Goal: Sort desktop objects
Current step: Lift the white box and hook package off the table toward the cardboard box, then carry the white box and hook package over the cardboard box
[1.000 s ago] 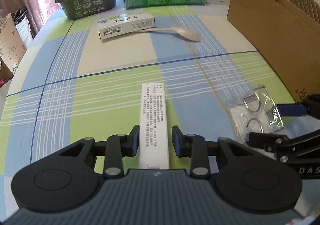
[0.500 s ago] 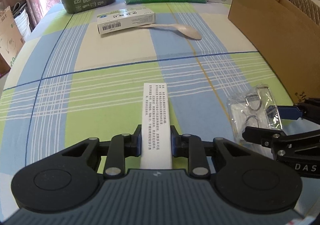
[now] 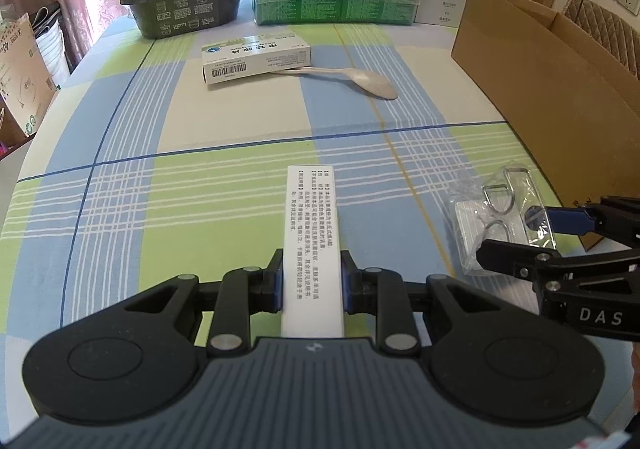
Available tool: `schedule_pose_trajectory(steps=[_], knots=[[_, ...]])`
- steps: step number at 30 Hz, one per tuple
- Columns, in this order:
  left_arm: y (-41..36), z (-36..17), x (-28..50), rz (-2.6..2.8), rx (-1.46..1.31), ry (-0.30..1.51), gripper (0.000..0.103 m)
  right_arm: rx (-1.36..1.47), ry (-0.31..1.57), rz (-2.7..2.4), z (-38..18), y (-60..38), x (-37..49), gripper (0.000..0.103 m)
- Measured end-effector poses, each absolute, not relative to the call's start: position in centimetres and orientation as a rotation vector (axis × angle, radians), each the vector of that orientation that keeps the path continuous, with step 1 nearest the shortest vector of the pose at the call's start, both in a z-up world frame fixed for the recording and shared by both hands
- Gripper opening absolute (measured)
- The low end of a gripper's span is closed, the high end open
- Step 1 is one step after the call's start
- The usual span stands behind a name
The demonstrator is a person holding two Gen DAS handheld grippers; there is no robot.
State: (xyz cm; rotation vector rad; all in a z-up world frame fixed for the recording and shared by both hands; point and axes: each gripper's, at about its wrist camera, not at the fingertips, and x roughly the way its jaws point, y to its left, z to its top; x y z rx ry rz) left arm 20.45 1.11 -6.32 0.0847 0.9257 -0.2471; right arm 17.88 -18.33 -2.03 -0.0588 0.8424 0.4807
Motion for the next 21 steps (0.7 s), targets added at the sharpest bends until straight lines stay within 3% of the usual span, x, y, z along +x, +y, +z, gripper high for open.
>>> schedule_pose_trajectory(steps=[21], knots=[[-2.3, 0.9, 13.2, -0.231, 0.032, 0.836, 0.021, -0.016, 0.750, 0.439, 5.5, -23.7, 10.9, 0.059]])
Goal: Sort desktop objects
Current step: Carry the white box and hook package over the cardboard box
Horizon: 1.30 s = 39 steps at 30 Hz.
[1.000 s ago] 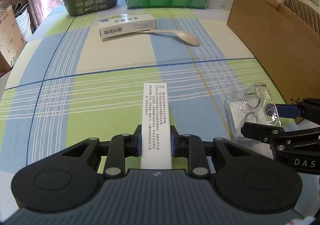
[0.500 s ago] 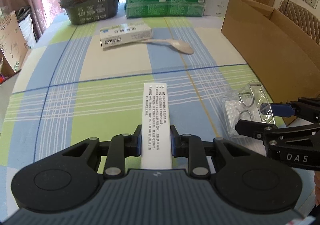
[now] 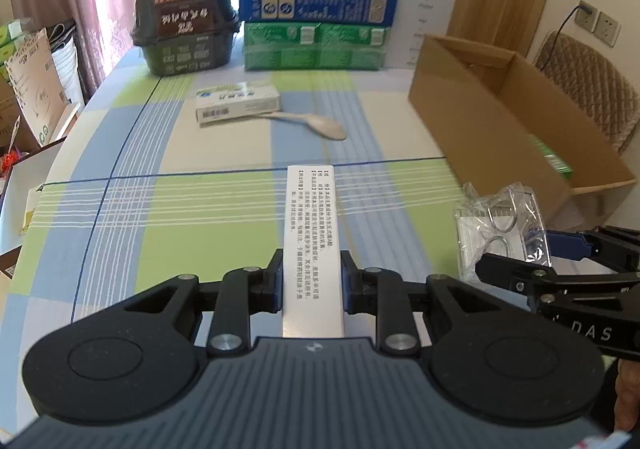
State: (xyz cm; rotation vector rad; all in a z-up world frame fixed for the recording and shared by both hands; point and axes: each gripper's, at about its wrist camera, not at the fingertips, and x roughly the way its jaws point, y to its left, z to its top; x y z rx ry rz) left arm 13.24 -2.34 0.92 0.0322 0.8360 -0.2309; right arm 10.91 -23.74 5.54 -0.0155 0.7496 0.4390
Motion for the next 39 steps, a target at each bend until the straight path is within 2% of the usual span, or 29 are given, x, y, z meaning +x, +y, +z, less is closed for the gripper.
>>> schedule_pose_trajectory(steps=[19, 39], knots=[[-8.1, 5.9, 8.6, -0.287, 0.079, 0.790, 0.021, 0.019, 0.651, 0.390, 11.6, -29.3, 7.9, 0.059], [-18.2, 8.7, 10.9, -0.436, 0.120, 0.752, 0.021, -0.003, 0.597, 0.239, 14.7, -39.7, 11.8, 0.059]])
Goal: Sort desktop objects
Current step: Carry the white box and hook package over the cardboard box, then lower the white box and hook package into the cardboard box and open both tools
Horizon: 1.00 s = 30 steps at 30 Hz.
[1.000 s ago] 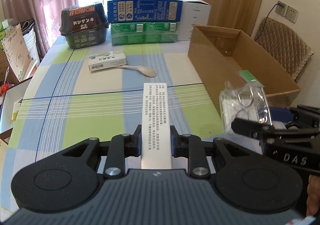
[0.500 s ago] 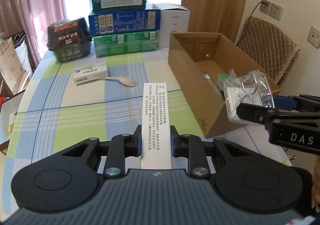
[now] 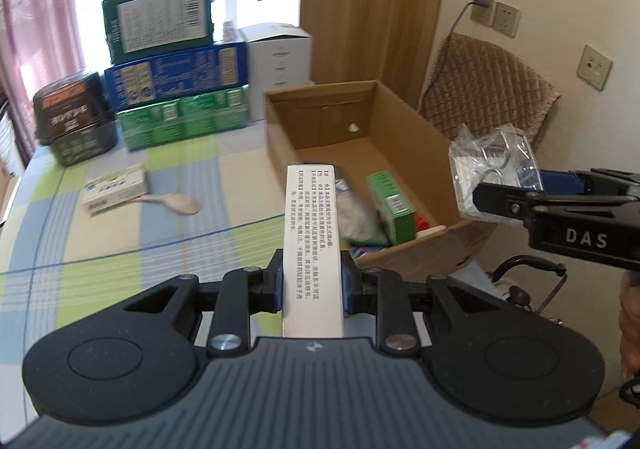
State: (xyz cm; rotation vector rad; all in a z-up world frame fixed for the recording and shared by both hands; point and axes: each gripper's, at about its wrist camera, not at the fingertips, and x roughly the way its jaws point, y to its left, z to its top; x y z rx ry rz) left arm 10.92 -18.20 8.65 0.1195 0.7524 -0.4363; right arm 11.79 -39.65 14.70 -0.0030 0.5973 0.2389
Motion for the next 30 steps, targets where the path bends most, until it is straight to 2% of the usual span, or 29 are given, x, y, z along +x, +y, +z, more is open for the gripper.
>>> schedule_pose_trajectory(steps=[30], knots=[[-27.0, 6.7, 19.3, -0.525, 0.112, 0.783, 0.021, -0.001, 0.641, 0.217, 12.6, -43.7, 19.7, 0.059]])
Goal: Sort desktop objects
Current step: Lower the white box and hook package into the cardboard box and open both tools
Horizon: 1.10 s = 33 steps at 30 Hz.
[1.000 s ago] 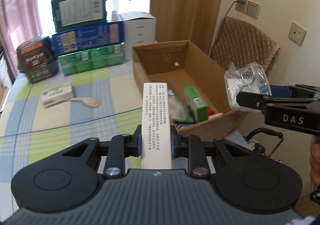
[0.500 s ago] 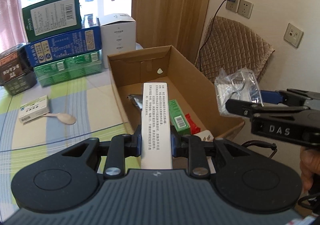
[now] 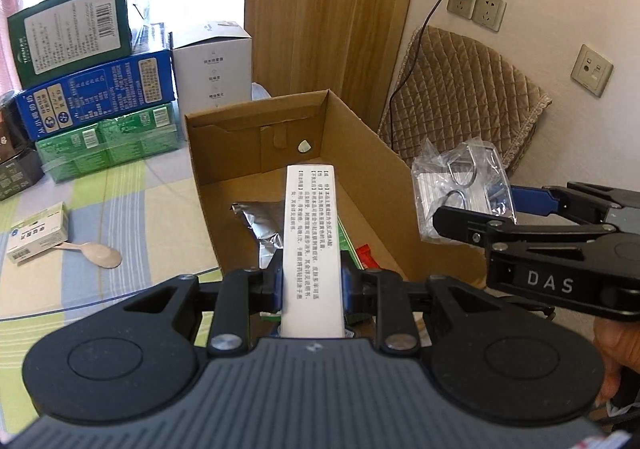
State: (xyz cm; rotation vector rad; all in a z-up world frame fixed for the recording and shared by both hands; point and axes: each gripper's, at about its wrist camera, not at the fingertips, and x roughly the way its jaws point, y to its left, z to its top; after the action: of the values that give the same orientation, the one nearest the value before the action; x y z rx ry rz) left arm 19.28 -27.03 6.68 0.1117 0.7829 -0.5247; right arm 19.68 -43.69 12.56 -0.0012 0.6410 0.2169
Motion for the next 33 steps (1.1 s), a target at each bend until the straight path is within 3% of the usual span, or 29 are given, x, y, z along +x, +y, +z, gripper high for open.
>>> schedule_pose_trajectory(steps=[22, 26, 33], knots=[[-23.0, 6.0, 20.4, -0.437, 0.035, 0.770, 0.022, 0.019, 0.660, 0.255, 11.6, -42.5, 21.0, 0.059], [-22.3, 5.9, 20.2, -0.425, 0.026, 0.770, 0.026, 0.039, 0.662, 0.272, 11.6, -42.5, 21.2, 0.069], [-21.0, 5.8, 19.8, -0.404, 0.012, 0.771, 0.035, 0.048, 0.668, 0.248, 11.7, -43.1, 20.1, 0.071]])
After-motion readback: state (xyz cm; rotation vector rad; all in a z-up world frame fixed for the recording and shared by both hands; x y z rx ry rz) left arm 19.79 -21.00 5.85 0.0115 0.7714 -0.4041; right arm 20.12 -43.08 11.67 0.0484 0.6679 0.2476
